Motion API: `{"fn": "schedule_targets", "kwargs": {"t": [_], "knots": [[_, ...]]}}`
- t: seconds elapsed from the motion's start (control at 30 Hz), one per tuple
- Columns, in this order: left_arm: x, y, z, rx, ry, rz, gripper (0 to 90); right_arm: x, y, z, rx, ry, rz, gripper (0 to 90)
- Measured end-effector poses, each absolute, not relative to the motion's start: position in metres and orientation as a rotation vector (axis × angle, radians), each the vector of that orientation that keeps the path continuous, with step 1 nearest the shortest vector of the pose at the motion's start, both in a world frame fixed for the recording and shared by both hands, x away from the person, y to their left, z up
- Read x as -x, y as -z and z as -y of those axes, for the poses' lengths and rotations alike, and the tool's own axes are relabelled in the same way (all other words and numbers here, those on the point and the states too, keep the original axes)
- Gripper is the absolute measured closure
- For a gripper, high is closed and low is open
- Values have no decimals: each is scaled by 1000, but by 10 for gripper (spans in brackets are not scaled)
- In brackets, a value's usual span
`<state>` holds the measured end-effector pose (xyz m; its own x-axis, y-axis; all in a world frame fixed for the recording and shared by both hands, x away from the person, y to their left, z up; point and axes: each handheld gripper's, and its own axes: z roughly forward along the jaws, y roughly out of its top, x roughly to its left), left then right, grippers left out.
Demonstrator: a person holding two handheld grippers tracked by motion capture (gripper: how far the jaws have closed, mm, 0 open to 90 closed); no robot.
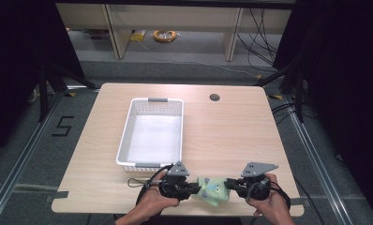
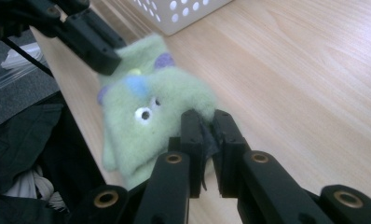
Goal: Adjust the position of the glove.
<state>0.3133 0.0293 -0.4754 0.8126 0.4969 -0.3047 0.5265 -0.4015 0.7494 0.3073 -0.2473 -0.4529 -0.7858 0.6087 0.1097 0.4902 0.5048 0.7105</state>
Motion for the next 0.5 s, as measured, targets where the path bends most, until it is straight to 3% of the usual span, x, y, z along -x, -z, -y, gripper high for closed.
{"fn": "schedule_targets", "kwargs": {"t": [0.5], "knots": [[-320,503,-33,-2086,122,-832,775,-324,485,250,-1025,-1089,-2607,799]]}}
